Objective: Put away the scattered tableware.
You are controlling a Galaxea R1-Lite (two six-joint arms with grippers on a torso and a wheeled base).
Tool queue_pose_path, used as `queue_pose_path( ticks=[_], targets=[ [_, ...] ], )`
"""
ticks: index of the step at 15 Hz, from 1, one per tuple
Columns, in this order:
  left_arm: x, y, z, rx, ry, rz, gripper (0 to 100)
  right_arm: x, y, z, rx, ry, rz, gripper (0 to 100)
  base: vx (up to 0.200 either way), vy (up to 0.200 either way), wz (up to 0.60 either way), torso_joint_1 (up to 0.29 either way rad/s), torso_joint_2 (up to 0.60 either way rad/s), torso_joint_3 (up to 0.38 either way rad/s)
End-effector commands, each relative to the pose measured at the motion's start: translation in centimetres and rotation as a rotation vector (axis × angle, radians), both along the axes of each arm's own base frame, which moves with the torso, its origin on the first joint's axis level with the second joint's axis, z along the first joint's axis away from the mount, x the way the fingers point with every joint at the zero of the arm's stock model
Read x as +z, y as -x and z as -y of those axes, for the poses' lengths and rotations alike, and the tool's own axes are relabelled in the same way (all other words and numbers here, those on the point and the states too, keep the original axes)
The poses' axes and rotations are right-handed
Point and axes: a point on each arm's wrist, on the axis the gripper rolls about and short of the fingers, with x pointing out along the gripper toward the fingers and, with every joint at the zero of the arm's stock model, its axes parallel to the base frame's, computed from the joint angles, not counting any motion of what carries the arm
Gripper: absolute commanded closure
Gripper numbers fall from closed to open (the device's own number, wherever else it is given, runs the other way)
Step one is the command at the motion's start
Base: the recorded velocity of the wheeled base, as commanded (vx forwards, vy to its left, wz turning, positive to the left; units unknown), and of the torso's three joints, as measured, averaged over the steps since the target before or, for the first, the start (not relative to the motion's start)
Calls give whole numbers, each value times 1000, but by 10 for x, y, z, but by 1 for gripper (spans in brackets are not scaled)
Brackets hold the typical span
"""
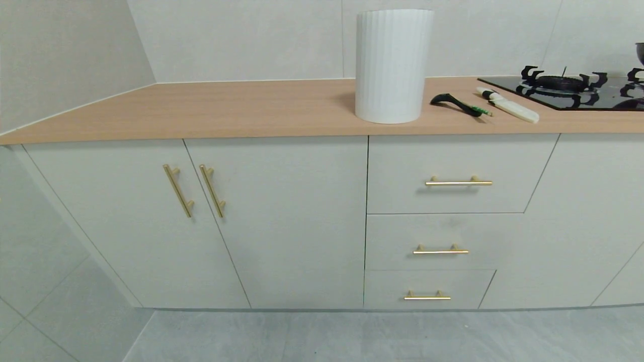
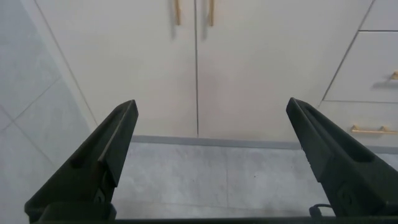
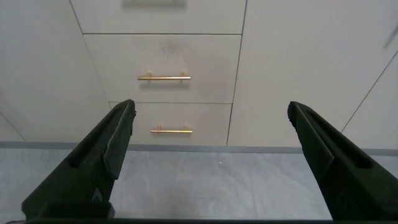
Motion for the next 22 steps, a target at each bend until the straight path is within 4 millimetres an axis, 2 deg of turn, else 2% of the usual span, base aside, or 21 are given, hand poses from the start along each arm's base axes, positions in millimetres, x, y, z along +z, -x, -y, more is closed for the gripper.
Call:
queue_pose_path(
  ticks=[1,3,9,19,20,22],
  targets=[
    [0,0,0,0,0,0,0,0,0,0,0,0,-1,0,0,0,0,0,0,0],
    [0,0,0,0,0,0,0,0,0,0,-1,0,-1,0,0,0,0,0,0,0],
    [0,0,0,0,0,0,0,0,0,0,0,1,-1,0,200,0,0,3,4,2],
    [0,0,0,0,0,0,0,0,0,0,-1,-2,-1,0,0,0,0,0,0,0],
    [0,0,0,0,0,0,0,4,1,0,-12,-1,19,0,0,0,0,0,0,0],
    [0,0,0,0,0,0,0,29,8,0,-21,-11,144,0,0,0,0,0,0,0]
  ],
)
